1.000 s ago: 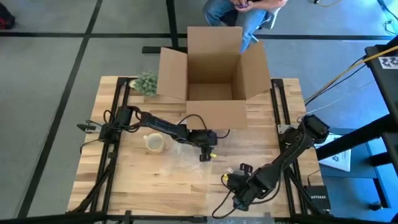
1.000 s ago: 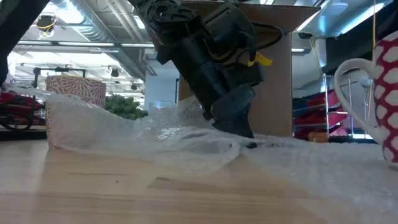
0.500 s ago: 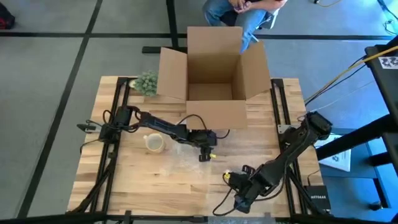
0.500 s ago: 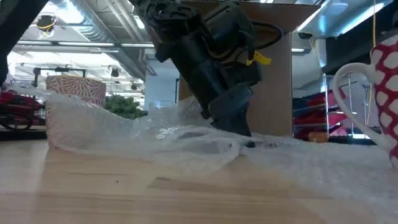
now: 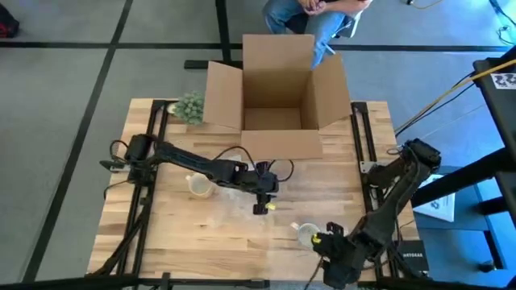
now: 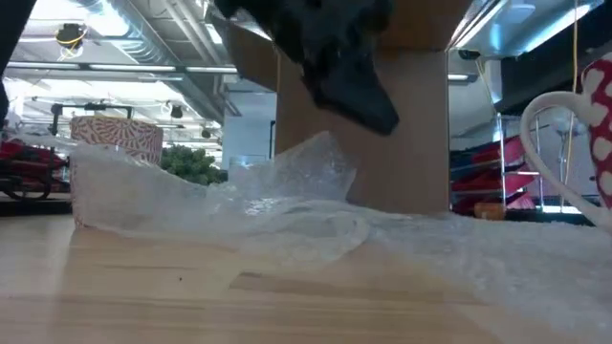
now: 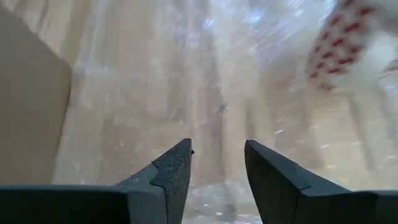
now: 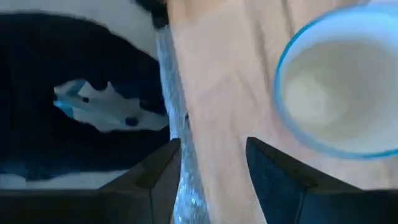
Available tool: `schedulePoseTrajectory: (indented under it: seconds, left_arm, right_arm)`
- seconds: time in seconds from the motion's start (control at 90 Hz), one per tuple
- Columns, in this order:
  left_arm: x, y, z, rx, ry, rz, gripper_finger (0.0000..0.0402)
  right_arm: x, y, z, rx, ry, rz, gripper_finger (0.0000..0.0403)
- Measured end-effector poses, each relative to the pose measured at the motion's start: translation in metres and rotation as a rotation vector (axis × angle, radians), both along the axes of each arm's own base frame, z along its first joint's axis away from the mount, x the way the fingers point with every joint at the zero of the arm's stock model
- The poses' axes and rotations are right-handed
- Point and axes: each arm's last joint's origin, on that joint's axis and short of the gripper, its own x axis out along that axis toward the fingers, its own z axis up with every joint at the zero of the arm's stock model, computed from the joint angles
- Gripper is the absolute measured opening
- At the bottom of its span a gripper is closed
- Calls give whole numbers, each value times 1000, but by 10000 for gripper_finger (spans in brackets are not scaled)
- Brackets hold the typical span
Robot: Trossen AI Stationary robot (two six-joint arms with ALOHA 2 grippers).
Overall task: Wrap mug
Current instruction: Wrap the red mug with the right bubble wrap
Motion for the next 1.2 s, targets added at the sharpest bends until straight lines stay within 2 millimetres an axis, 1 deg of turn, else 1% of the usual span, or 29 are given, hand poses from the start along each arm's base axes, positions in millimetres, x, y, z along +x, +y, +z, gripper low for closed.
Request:
schedulePoseTrajectory:
  seconds: [0.067,0.189,0.289,0.4,0.533,0.678,0.878,0.933,1.0,1.167,1.2]
  left_arm:
    - [-3,-8,6,-4,-15,-20,134]
    - [-9,-23,16,-10,-44,-58,134]
    - [-13,-37,16,-11,-41,-95,134]
    - [-18,-53,16,-18,-39,-131,134]
    - [-23,-68,16,-42,-37,-150,134]
    - [-27,-77,16,-59,-35,-159,134]
    - [-28,-80,15,-68,-36,-149,134]
    - [-27,-79,15,-65,-37,-142,134]
    - [-26,-78,15,-60,-40,-132,134]
    - [-26,-77,16,-59,-48,-131,134]
    - [-26,-77,15,-59,-47,-131,134]
  right_arm:
    - [-3,11,-7,11,-9,25,166]
    - [-7,40,-23,77,-62,69,166]
    - [-9,59,-41,114,-75,80,166]
    - [-5,71,-62,124,-86,90,166]
    - [-1,77,-88,60,-76,170,165]
    - [-3,74,-115,-62,-19,207,165]
    - [-3,73,-120,-107,-13,199,162]
    - [-3,73,-121,-120,-23,192,151]
    - [-3,72,-121,-132,-26,184,126]
    - [-4,70,-122,-150,-17,156,27]
    - [-4,70,-123,-147,-14,157,14]
